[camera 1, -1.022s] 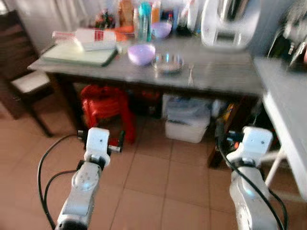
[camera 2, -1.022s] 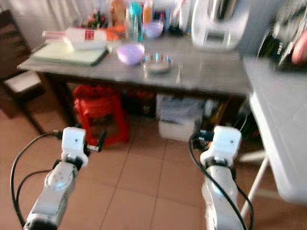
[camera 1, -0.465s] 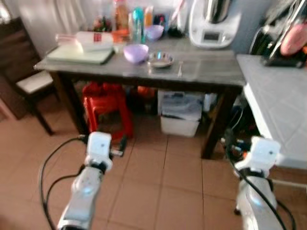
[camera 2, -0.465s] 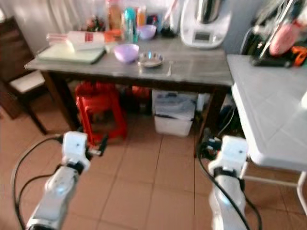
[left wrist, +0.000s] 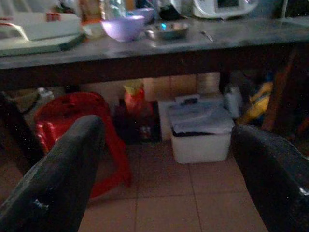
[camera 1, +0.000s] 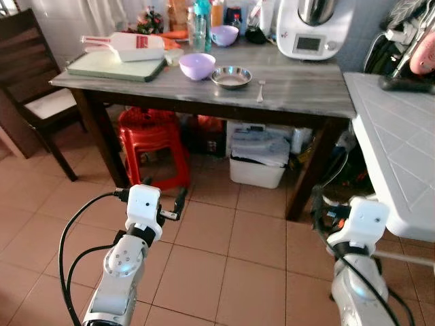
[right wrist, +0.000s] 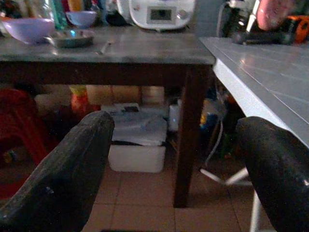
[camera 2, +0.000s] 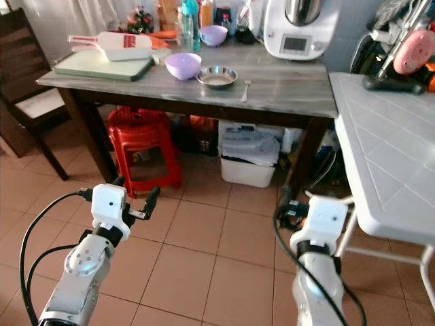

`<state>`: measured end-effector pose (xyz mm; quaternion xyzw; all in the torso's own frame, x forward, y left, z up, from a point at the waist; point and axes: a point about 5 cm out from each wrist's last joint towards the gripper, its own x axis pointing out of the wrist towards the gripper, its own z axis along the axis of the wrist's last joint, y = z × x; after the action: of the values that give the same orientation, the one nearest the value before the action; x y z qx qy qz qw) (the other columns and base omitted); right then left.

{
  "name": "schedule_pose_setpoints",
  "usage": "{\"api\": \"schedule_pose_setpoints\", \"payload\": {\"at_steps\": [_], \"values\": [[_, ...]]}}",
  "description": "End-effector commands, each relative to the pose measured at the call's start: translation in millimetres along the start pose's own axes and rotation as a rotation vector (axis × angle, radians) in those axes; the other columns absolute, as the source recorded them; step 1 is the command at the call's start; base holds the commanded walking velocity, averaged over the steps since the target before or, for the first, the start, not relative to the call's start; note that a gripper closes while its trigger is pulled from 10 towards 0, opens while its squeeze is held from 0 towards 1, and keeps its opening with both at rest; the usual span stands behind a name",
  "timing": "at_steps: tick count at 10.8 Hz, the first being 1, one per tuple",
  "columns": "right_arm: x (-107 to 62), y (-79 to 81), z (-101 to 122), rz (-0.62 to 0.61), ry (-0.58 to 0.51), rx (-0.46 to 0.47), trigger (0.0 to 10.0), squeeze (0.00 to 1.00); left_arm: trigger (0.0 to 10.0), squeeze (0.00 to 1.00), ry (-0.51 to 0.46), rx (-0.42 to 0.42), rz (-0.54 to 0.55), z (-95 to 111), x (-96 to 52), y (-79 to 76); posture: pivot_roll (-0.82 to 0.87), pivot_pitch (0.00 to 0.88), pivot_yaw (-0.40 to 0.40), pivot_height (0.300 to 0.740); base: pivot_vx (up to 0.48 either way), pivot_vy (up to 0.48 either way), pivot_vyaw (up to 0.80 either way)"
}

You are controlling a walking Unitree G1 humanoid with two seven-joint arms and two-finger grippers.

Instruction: Setting the table

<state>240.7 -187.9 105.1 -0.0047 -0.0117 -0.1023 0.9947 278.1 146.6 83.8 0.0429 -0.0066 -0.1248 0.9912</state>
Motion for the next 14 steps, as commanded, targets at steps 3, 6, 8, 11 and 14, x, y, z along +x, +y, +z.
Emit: {"api": "schedule_pose_setpoints", "payload": {"at_steps": [3,6,8,11,14], "values": [[1.3,-1.6,7,0.007,-0.022,-0.009,10.0,0.4,10.0,0.0,-0.01,-0.027,-0.028,6,4.6,-4.5,0.05,0.0,-0.001,0.74,0.0,0.0,-0.34],[7.5,4.0,10,0.046,-0.035,-0.021,10.0,0.4,10.0,0.0,-0.053,-0.041,-0.045,15,21.4,-19.3,0.05,0.0,-0.011,0.74,0.0,0.0,0.0],[11.7,5.6,13,0.051,-0.046,-0.022,10.0,0.4,10.0,0.0,-0.079,-0.049,-0.049,24,35.5,-21.8,0.05,0.0,-0.005,0.74,0.0,0.0,0.0],[9.8,6.2,12,0.048,-0.044,-0.02,10.0,0.4,10.0,0.0,-0.067,-0.039,-0.055,20,34.5,-19.5,0.04,0.0,0.009,0.74,0.0,0.0,0.0],[9.2,7.6,11,0.056,-0.04,-0.02,10.0,0.4,10.0,0.0,-0.03,-0.024,-0.044,6,20.6,-13.0,0.05,0.0,0.003,0.74,0.0,0.0,0.0]]}}
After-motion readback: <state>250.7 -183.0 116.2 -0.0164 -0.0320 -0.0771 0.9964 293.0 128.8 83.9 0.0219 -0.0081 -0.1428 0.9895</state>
